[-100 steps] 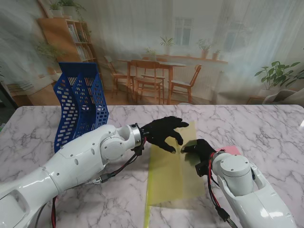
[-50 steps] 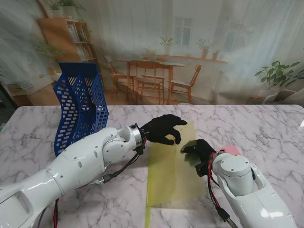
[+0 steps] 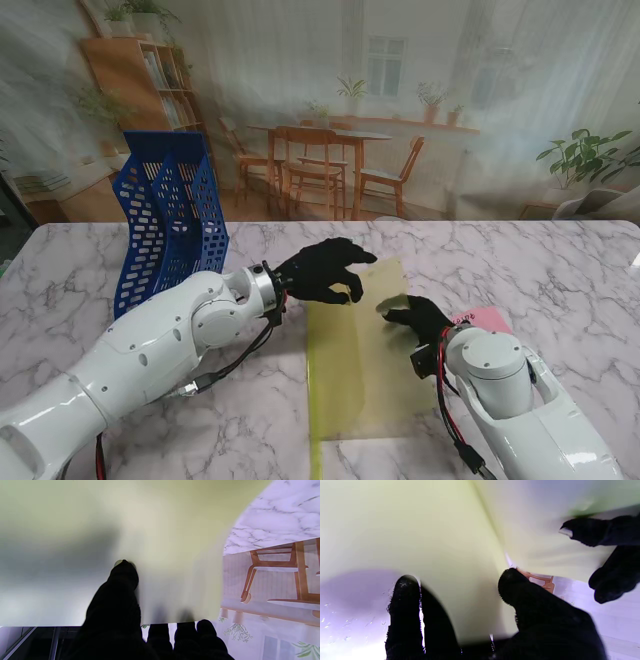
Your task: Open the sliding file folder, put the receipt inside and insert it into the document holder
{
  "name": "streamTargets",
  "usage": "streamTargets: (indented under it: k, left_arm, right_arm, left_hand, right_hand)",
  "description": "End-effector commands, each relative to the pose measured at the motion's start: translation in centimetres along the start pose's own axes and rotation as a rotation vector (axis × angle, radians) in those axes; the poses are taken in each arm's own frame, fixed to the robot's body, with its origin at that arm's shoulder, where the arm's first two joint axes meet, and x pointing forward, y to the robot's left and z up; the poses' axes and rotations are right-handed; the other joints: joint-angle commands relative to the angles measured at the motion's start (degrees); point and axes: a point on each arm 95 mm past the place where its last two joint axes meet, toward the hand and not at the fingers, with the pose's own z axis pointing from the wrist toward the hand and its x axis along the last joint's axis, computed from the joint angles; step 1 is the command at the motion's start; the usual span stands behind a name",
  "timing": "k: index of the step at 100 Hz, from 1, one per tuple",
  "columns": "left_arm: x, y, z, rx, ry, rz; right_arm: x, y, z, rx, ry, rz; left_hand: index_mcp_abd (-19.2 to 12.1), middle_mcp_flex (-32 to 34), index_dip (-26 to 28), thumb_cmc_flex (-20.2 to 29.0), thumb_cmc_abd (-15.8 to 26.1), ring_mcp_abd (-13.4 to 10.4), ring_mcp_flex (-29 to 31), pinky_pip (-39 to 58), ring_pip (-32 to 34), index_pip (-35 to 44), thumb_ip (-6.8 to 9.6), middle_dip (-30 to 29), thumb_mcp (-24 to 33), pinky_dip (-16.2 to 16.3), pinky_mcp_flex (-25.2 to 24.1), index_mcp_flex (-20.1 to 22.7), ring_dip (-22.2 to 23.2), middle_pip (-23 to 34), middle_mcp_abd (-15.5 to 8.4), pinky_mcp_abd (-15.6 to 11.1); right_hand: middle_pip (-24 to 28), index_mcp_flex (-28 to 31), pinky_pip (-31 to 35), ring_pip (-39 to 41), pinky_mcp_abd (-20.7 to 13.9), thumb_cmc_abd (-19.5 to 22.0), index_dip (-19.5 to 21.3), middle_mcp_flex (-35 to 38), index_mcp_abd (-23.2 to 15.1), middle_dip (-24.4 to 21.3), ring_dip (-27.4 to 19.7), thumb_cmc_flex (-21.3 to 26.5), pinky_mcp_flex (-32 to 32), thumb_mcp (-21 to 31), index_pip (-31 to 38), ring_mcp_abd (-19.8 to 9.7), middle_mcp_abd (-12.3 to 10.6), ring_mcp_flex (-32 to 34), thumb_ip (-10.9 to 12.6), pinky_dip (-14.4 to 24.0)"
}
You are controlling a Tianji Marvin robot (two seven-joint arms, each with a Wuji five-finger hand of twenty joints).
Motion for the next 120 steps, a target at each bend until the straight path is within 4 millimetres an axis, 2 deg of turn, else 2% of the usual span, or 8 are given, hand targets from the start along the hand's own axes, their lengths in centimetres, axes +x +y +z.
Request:
streamTargets:
  k: [1,10,20,36,62,79,94,120]
  left_arm:
    - [-0.3,-0.3,-0.2,-0.018,0.003,0.001]
    - [-0.1,-0.7,-0.1,-0.018,0.019,0.012]
    - [0.1,-1.2,0.1,-0.029,0.038,0.022]
    - [0.4,-1.1,0.8,-0.044,0.059,0.031]
    - [0.6,-0.3,2.1,-0.068,0.075,0.03]
    - [0.9,-0.1,3.0,-0.07,0.073,0.023]
    - [0.9,-0.2,3.6,-0.069,0.061,0.019]
    - [1.1,0.0,4.2,-0.079,0.069,0.017]
  right_arm:
    - [-0.8,-0.2,-0.1,-0.013,-0.009,-0.018]
    - [-1.0,0.0,-0.4,-0.036,0.0,-0.035]
    - [-1.1,0.3,-0.9,-0.066,0.028,-0.044]
    - [-0.9,1.4,-2.0,-0.17,0.12,-0.026]
    - [-0.8,4.4,-4.6,-0.293,0.208,-0.079]
    - [-1.9,6.2,-5.5,-0.37,0.214,-0.223]
    - [-3.5,7.7,-5.6,-0.405,0.207,-0.331]
    - [-5.0,9.7,-5.8,-0.449,0.154,-0.485]
  left_hand:
    - [-0.28,1.17,2.41,2.24,4.05,-1.25,0.21,1.93,0.15,5.23,-0.54,0.79,-0.36,-0.11,-0.1,1.52,0.29,0.53,-1.47,-1.95]
    - [-0.58,1.26,2.8,2.18,4.13,-1.64,0.54,2.51,0.15,5.4,-0.56,0.83,-0.42,0.08,0.1,1.57,0.32,0.59,-1.71,-2.29]
    - [-0.65,1.27,3.09,2.14,4.19,-1.79,0.84,3.35,0.11,5.43,-0.57,0.86,-0.45,0.41,0.16,1.52,0.34,0.61,-1.74,-2.32]
    - [-0.83,1.38,3.69,2.12,4.32,-1.95,1.17,4.45,0.13,5.55,-0.61,0.95,-0.45,0.82,0.0,1.35,0.42,0.76,-1.66,-2.45]
    - [-0.72,1.35,4.01,2.2,4.37,-1.81,1.24,5.37,0.2,5.43,-0.59,1.02,-0.41,1.08,-0.24,1.29,0.55,0.85,-1.71,-2.28]
    - [-0.3,1.46,4.03,2.29,4.36,-1.71,1.26,5.69,0.29,5.28,-0.53,1.07,-0.31,1.11,-0.31,1.19,0.62,0.93,-1.67,-2.24]
    - [-0.07,1.59,4.06,2.31,4.35,-1.63,1.35,5.94,0.38,5.21,-0.51,1.11,-0.28,1.14,-0.33,1.15,0.7,1.0,-1.67,-2.16]
    - [0.05,1.67,4.17,2.36,4.36,-1.53,1.43,6.18,0.41,5.17,-0.47,1.11,-0.23,1.14,-0.39,1.06,0.73,0.99,-1.69,-2.18]
  right_hand:
    - [-1.38,-2.31,-2.52,-2.9,-2.84,2.21,4.59,-5.86,-3.11,-1.02,-1.82,-2.37,-3.93,-2.27,-3.94,-1.83,-1.06,-6.18,3.19,1.06]
    - [-3.15,-6.67,-6.35,-6.29,-5.12,2.27,5.94,-14.45,-5.34,-1.67,-3.28,-4.34,-9.38,-5.68,-5.82,-3.47,-2.2,-14.56,3.61,0.73]
    - [-4.31,-9.06,-10.21,-9.27,-6.44,2.2,5.7,-19.02,-6.27,-2.32,-4.54,-7.07,-12.76,-7.67,-6.51,-4.57,-3.03,-19.79,3.69,0.67]
    - [-4.53,-8.35,-12.71,-10.88,-6.72,2.24,5.57,-19.52,-5.69,-2.69,-5.28,-7.93,-13.77,-7.8,-6.08,-5.04,-3.39,-21.04,3.78,1.25]
    - [-4.55,-6.64,-13.13,-11.16,-6.73,2.41,5.21,-18.76,-5.87,-2.82,-5.38,-8.17,-13.71,-7.67,-6.0,-5.17,-3.39,-20.93,3.8,2.09]
    - [-5.38,-6.26,-13.92,-11.74,-6.5,1.6,4.71,-18.94,-6.77,-3.19,-5.57,-10.01,-13.77,-8.33,-6.68,-5.08,-3.49,-21.29,3.76,2.35]
    - [-6.28,-5.54,-14.6,-11.94,-6.34,0.56,4.09,-19.15,-5.27,-3.56,-5.35,-15.29,-13.91,-8.48,-7.82,-5.05,-3.76,-21.87,3.65,3.05]
    - [-10.49,-3.12,-21.53,-17.66,-7.32,-1.64,3.86,-19.96,-5.94,-5.26,-7.5,-18.76,-16.5,-9.37,-9.87,-6.23,-5.11,-25.16,3.39,2.68]
